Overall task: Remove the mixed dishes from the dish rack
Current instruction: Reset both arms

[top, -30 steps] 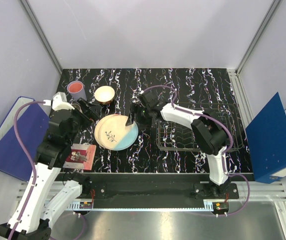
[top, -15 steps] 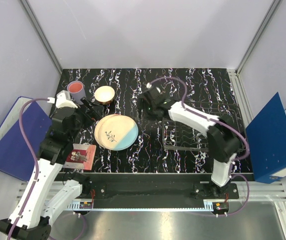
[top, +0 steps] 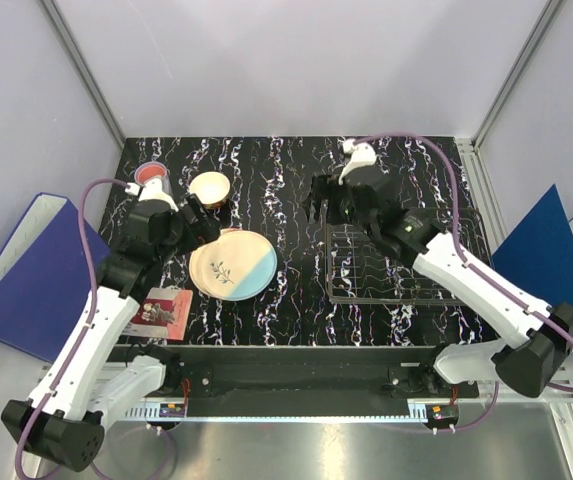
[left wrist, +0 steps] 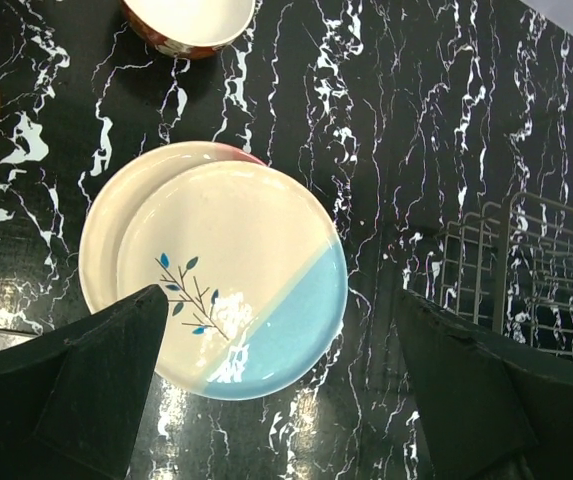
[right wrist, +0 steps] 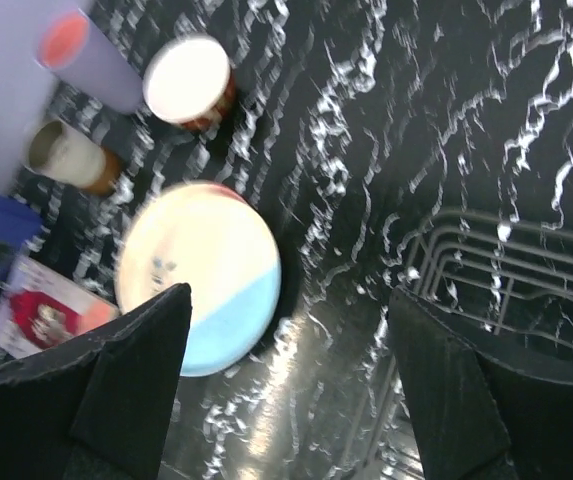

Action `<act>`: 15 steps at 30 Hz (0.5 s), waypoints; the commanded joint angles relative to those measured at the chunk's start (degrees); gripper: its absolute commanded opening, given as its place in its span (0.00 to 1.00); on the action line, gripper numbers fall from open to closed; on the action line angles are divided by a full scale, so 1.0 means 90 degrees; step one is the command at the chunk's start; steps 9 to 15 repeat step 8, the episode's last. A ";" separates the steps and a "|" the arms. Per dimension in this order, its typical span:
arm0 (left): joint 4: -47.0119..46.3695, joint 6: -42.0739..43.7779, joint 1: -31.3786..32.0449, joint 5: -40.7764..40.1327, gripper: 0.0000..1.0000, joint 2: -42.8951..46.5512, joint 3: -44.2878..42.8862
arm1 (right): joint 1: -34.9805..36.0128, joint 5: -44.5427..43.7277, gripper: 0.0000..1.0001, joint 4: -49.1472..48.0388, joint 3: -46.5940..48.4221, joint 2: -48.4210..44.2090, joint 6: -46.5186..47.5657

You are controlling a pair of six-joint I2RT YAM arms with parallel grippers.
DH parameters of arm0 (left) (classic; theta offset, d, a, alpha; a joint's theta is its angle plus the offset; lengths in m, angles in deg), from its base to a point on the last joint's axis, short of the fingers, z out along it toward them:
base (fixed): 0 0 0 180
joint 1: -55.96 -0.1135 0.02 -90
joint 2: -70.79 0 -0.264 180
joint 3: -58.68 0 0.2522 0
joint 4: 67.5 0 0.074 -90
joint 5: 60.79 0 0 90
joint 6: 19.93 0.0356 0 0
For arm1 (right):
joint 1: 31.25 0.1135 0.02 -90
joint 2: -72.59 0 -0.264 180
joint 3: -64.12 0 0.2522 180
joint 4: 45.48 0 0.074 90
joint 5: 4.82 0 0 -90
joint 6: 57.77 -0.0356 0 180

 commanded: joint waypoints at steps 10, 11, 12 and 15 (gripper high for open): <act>0.0087 0.1010 0.1248 -0.0712 0.99 -0.0141 -0.0555 | 0.2064 -0.3603 0.87 -0.0415 -0.1570 -0.0914 0.1367; 0.0087 0.1010 0.1248 -0.0712 0.99 -0.0141 -0.0555 | 0.2064 -0.3603 0.87 -0.0415 -0.1570 -0.0914 0.1367; 0.0087 0.1010 0.1248 -0.0712 0.99 -0.0141 -0.0555 | 0.2064 -0.3603 0.87 -0.0415 -0.1570 -0.0914 0.1367; 0.0087 0.1010 0.1248 -0.0712 0.99 -0.0141 -0.0555 | 0.2064 -0.3603 0.87 -0.0415 -0.1570 -0.0914 0.1367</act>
